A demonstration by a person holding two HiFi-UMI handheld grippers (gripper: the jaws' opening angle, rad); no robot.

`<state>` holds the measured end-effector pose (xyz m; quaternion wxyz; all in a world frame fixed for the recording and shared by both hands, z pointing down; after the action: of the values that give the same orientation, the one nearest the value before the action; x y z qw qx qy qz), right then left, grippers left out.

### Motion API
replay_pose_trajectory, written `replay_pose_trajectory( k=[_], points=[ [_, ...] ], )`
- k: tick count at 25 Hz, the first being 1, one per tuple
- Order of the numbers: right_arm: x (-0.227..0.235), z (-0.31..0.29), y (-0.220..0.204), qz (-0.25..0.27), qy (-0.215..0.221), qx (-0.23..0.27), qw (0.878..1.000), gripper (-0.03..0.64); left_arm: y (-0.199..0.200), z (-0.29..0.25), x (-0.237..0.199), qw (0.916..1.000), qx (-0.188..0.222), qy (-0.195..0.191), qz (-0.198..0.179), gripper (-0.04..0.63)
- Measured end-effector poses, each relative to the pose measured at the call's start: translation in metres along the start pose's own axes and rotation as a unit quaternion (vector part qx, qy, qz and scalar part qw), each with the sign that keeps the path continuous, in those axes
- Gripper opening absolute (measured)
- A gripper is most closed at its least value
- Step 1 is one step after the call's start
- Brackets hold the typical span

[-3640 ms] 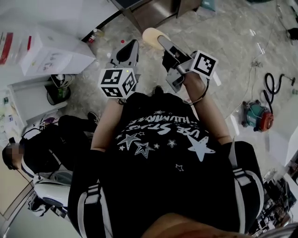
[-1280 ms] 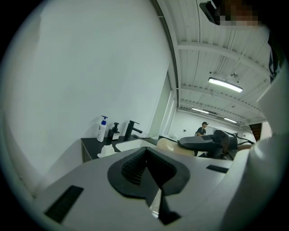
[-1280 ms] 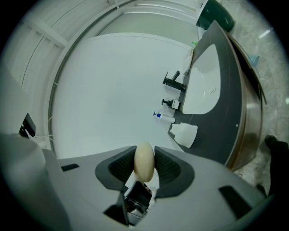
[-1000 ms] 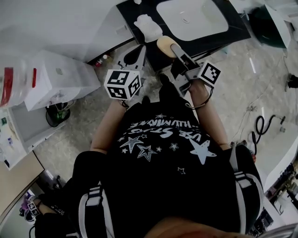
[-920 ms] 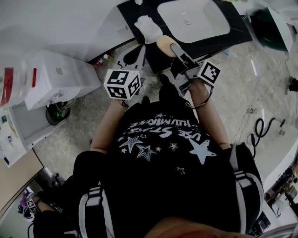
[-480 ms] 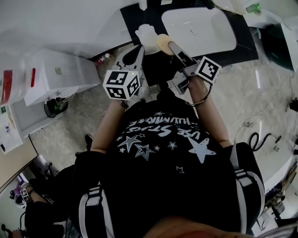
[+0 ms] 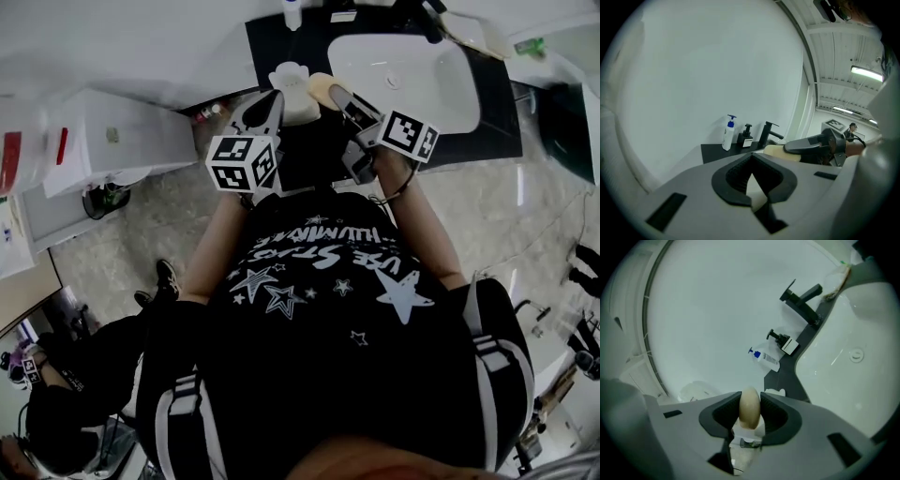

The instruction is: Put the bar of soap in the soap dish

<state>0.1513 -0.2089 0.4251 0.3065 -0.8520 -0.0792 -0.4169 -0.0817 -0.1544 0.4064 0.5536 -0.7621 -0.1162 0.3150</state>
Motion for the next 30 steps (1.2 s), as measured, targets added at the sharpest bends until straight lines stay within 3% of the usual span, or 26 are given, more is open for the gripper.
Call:
replay_pose_trajectory(
  k=[6, 11, 13, 17, 21, 23, 26, 30],
  points=[
    [-0.001, -0.038, 0.022, 0.138, -0.016, -0.046, 0.989, 0.13, -0.006, -0.019, -0.019, 0.9991, -0.016, 0.037, 0.008, 0.011],
    [-0.009, -0.064, 0.028, 0.256, -0.024, -0.072, 0.964, 0.13, -0.011, -0.025, -0.03, 0.9979, -0.017, 0.059, 0.021, 0.011],
    [-0.014, -0.073, 0.029, 0.314, -0.027, -0.076, 0.946, 0.13, -0.013, -0.026, -0.034, 0.9973, -0.018, 0.066, 0.027, 0.011],
    [-0.019, -0.087, 0.023, 0.437, -0.035, -0.092, 0.894, 0.13, -0.017, -0.029, -0.038, 0.9963, -0.021, 0.076, 0.034, 0.011],
    [-0.026, -0.098, 0.016, 0.513, -0.037, -0.097, 0.852, 0.13, -0.021, -0.031, -0.04, 0.9955, -0.024, 0.083, 0.04, 0.011],
    [-0.033, -0.1, 0.013, 0.556, -0.039, -0.091, 0.825, 0.13, -0.022, -0.031, -0.04, 0.9951, -0.025, 0.085, 0.042, 0.011],
    [-0.044, -0.102, 0.005, 0.628, -0.042, -0.087, 0.772, 0.129, -0.024, -0.03, -0.041, 0.9946, -0.027, 0.089, 0.044, 0.011],
    [-0.055, -0.107, -0.007, 0.717, -0.039, -0.08, 0.691, 0.129, -0.025, -0.028, -0.042, 0.9943, -0.026, 0.092, 0.047, 0.011]
  ],
)
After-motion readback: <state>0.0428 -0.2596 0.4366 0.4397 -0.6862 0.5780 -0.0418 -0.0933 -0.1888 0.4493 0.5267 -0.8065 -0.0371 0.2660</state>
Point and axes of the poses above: the fingertips, and each gripper's own axes: z backward along the fingers, x to its right, y out of its top, the point moved 10 cm from there along z, backward along the fingers, and after that the axes turned 14 degrees about -y, right-handed, at the moved point
